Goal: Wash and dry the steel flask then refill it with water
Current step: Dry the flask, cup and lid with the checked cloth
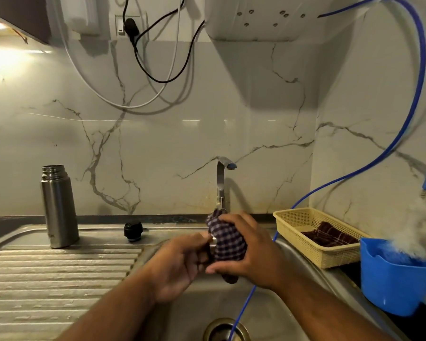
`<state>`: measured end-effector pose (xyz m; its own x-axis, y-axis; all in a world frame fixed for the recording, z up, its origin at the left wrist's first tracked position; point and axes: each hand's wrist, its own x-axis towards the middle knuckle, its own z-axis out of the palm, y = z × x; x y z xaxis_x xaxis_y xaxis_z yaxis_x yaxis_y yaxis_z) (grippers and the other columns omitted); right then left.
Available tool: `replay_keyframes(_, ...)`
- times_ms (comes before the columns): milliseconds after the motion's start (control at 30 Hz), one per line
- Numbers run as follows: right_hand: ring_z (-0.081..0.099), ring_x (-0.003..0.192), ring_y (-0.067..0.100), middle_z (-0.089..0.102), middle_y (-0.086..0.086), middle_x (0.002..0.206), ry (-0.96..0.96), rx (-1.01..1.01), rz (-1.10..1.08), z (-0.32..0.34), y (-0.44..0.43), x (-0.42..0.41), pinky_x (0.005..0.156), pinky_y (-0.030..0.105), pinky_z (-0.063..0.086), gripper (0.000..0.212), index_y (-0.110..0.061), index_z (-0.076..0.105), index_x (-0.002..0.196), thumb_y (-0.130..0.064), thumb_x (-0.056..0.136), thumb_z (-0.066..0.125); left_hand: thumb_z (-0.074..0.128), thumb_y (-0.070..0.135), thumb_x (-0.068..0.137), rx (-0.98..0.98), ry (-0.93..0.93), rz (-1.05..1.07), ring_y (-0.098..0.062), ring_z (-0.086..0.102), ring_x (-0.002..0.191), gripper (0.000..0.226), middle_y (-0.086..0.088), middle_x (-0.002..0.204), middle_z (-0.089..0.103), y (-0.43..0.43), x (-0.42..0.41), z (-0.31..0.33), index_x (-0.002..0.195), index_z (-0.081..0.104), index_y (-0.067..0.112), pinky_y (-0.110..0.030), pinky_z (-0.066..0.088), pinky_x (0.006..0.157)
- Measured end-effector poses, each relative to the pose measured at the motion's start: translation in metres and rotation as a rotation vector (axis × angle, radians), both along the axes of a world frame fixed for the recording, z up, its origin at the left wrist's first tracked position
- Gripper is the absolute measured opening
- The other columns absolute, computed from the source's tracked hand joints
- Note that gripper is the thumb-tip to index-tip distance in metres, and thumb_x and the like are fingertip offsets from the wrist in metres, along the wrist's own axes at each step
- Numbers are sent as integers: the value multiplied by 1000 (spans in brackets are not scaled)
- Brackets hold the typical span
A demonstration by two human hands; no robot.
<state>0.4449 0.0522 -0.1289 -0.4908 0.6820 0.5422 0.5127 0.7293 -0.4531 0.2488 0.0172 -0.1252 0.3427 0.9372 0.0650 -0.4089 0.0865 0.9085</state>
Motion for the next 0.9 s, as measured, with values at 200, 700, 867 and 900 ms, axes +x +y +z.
replay_keyframes(200, 56, 115, -2, 54, -24, 128, 188, -53, -81, -4, -3, -16, 91, 20, 55, 82, -49, 46, 134, -77, 65, 78, 50, 15, 97, 184, 76, 97, -32, 69, 101, 32, -24, 110, 72, -1, 4, -2, 113, 69, -5, -36, 55, 94)
replay_keyframes(700, 55, 111, -8, 53, -29, 124, 121, -48, -63, 1, -12, -10, 87, 16, 55, 77, -51, 44, 132, -68, 67, 82, 54, 21, 94, 175, 37, 81, -29, 71, 99, 35, -26, 112, 70, 2, 4, -3, 113, 68, -6, -35, 60, 90)
replay_keyframes(867, 62, 112, 0, 62, -21, 126, 392, -274, -98, -1, -10, -17, 92, 24, 57, 94, -45, 45, 141, -70, 59, 85, 50, 19, 103, 456, 294, 216, -22, 69, 103, 29, -20, 111, 71, 0, 7, -7, 118, 65, -2, -30, 57, 89)
replay_keyframes(900, 66, 107, 4, 67, -15, 121, 484, -402, -83, 0, -11, -19, 91, 29, 59, 92, -40, 51, 139, -70, 59, 84, 51, 19, 103, 566, 465, 299, -12, 69, 97, 26, -9, 105, 74, 0, 7, -6, 113, 68, 2, -20, 54, 83)
